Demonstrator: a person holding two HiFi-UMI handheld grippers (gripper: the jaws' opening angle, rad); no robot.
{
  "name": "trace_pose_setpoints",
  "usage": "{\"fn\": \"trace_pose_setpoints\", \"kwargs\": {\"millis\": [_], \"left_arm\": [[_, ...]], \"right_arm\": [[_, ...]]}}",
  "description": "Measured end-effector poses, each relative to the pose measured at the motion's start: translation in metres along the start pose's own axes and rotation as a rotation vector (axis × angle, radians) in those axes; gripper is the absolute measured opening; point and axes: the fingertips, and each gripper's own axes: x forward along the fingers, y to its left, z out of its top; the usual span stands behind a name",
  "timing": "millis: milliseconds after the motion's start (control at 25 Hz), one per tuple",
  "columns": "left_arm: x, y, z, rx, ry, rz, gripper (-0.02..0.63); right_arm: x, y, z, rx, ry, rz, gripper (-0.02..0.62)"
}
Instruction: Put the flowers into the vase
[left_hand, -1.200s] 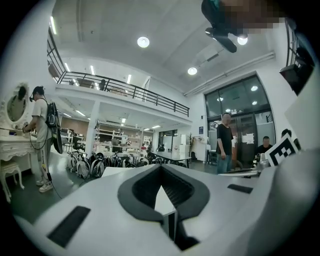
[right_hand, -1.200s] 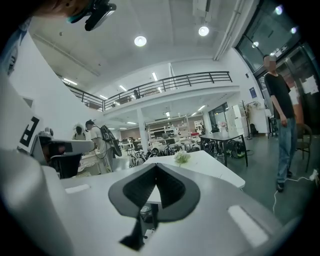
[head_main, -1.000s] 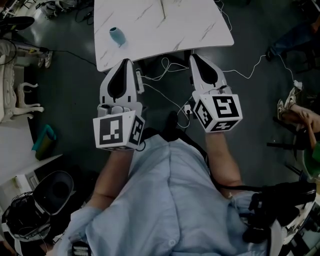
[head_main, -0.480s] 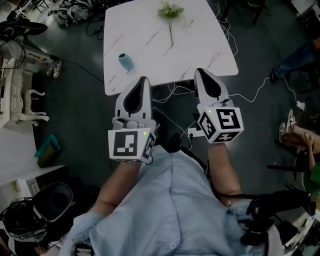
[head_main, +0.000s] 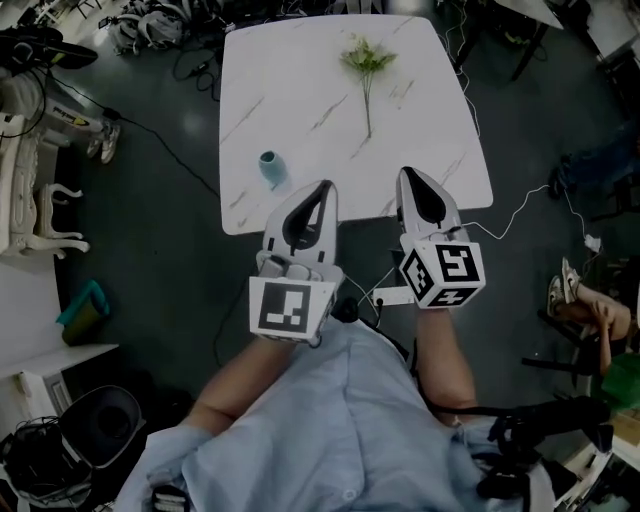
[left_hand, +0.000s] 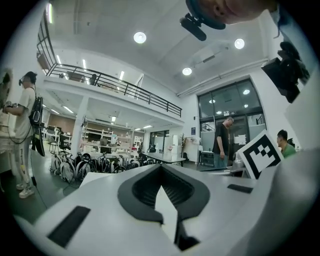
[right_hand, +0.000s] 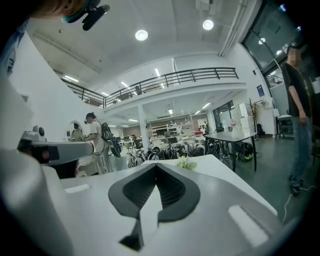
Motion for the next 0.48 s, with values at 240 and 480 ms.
{"fn": "trace_pose_setpoints", "kwargs": {"millis": [240, 480], "left_arm": [[0.036, 0.043, 0.009, -0.037, -0.012, -0.034, 0.005], [0.056, 0.065, 0.014, -0.07, -0.012, -0.038, 0.005]], "right_arm": [[0.061, 0.001, 0.019, -0.024, 0.004, -0.026, 0.002], [0.09, -0.009, 0.034, -0.042, 0.026, -0.059, 0.002]]}}
